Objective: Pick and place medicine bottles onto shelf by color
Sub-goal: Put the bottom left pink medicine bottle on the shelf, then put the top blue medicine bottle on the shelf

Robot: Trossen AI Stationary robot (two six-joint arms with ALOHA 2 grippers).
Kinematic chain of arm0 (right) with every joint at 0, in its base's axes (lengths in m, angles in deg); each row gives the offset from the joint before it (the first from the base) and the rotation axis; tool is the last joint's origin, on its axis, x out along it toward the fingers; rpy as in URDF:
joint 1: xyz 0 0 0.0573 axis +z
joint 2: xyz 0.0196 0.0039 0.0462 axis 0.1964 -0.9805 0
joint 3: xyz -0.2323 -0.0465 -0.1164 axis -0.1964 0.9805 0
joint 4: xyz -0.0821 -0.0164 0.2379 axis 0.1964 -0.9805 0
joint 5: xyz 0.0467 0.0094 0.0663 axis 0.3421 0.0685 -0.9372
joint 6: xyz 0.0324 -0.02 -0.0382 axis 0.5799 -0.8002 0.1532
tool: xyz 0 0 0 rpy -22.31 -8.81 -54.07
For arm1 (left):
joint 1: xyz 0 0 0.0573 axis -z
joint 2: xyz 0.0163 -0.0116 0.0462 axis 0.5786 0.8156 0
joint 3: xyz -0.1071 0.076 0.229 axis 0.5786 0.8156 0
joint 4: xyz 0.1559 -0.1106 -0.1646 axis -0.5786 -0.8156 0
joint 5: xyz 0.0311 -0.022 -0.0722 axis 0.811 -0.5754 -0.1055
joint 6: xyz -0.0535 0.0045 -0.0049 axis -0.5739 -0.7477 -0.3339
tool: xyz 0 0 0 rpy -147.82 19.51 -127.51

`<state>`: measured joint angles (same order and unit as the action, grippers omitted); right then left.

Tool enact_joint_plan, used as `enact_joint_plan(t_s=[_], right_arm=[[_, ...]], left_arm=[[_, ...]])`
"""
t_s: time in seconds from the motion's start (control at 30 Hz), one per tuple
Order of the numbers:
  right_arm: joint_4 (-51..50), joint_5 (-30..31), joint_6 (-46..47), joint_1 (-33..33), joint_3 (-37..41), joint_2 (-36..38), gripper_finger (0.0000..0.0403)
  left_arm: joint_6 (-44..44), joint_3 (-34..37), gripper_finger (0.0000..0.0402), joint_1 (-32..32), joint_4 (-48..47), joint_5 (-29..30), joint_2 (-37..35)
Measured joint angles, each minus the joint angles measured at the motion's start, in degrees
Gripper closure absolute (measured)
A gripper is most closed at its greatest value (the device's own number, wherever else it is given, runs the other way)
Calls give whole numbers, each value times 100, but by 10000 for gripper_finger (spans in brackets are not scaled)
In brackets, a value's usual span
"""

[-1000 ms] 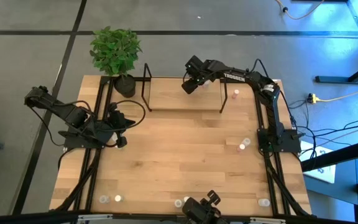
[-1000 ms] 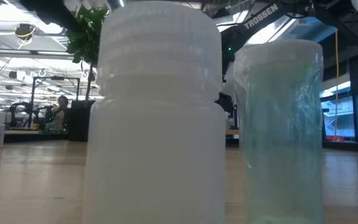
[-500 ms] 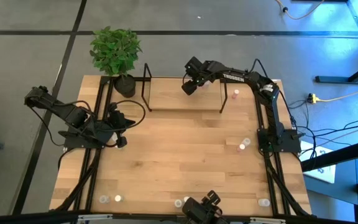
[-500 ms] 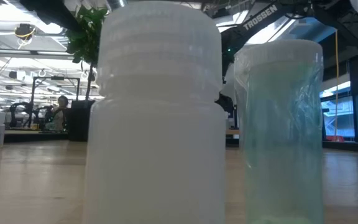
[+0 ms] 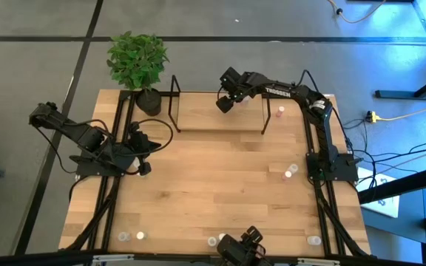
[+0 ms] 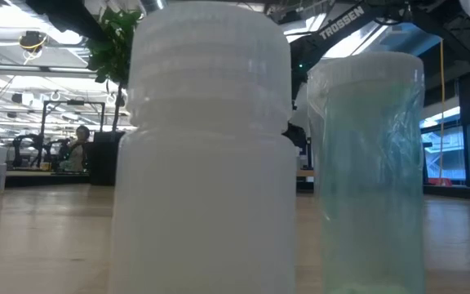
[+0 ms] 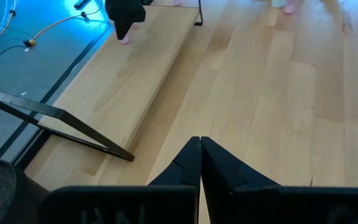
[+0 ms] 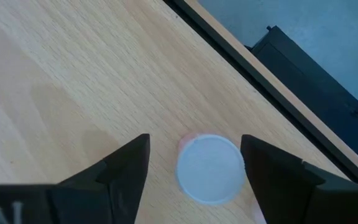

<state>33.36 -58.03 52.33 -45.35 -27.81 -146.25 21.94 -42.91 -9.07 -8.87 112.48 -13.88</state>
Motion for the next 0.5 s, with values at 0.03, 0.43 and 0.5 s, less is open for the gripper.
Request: enact_joint_plan(t_s=[0.03, 0.43, 0.5], right_arm=[[0, 0, -3, 0, 0, 0, 148], [-165, 3, 15, -4, -227, 11, 148], [-254, 3, 11, -4, -359, 11, 148]], left_arm=[[0, 0, 401, 1, 0, -2, 0], [-4, 0, 401, 0, -1, -1, 2], [-4, 0, 401, 0, -1, -1, 2]])
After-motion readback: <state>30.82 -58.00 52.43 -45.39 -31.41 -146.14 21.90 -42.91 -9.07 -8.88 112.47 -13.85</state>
